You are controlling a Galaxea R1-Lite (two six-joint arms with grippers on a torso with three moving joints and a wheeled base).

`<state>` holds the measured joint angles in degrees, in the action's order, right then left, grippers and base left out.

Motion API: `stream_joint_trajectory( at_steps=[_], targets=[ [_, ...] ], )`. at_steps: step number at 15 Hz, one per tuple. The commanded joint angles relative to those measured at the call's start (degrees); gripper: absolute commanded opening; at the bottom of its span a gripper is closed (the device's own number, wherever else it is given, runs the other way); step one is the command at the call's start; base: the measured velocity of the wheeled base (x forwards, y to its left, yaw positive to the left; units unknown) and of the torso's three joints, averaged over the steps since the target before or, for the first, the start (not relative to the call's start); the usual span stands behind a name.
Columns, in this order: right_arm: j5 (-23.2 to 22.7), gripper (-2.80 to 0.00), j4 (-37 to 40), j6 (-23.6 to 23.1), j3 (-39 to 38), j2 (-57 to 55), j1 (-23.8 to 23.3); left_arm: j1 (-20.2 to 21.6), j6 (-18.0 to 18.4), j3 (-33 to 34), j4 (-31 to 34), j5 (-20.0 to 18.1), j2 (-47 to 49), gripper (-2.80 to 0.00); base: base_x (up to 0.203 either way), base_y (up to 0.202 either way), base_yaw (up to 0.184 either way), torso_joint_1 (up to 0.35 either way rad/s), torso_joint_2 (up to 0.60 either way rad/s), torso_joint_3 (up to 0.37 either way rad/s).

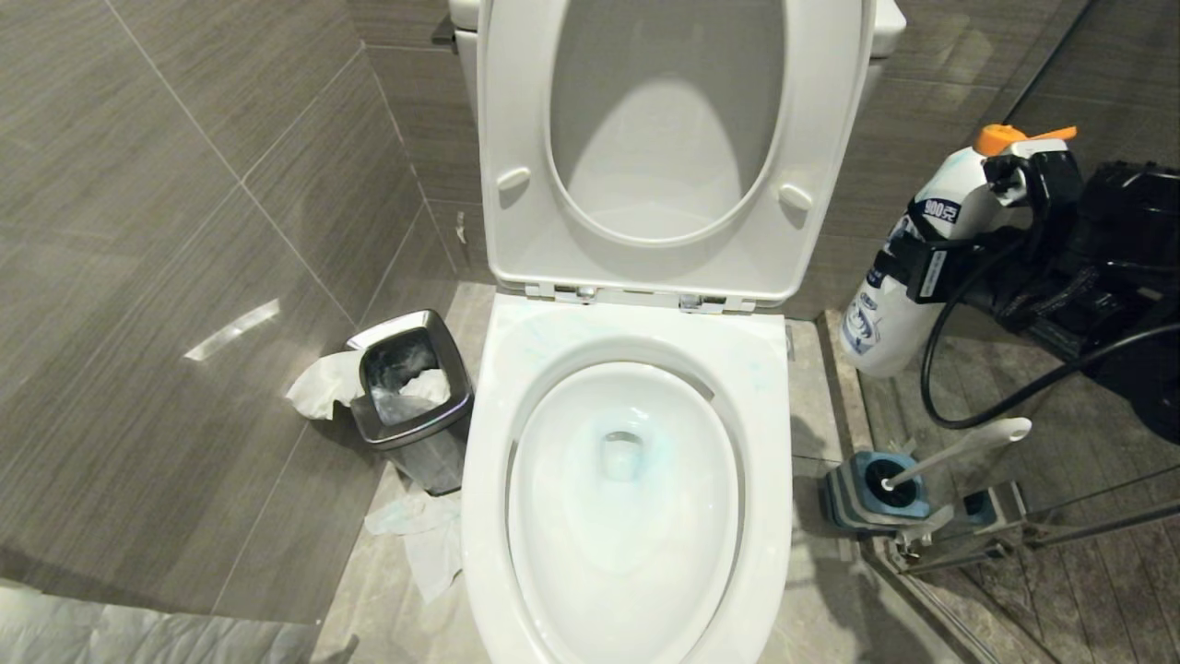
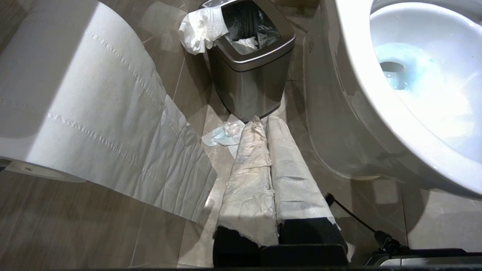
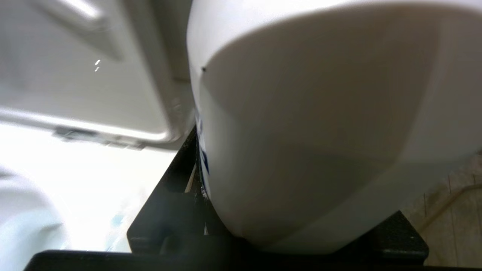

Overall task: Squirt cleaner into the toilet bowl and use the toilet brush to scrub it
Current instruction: Place the cleaning agent on the floor

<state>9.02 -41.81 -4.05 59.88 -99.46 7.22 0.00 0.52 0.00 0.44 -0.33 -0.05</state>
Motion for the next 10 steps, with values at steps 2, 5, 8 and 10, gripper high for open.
stream_joint_trajectory(
  at_steps=[2,5,8,10],
  targets=[
    [-0.52,-2.8,-7.25,-0.06,2.82,-9.96,-0.68,0.0,0.0,0.18,0.0,-0.02,0.05,-2.8,0.0,0.0,0.0,0.0,0.0,0.0],
    [-0.82,-2.8,-9.38,-0.14,8.73,-16.49,-0.79,0.0,-0.05,0.13,0.0,-0.02,0.05,-2.8,0.0,0.0,0.0,0.0,0.0,0.0],
    [-0.78,-2.8,-9.42,-0.25,14.41,-23.24,-1.12,0.0,-0.26,0.18,0.0,0.07,0.05,-2.8,0.0,0.0,0.0,0.0,0.0,0.0],
    [-0.76,-2.8,-9.58,-0.26,16.19,-27.32,-1.56,0.0,-0.26,0.18,0.0,0.07,0.05,-2.8,0.0,0.0,0.0,0.0,0.0,0.0]
  ],
)
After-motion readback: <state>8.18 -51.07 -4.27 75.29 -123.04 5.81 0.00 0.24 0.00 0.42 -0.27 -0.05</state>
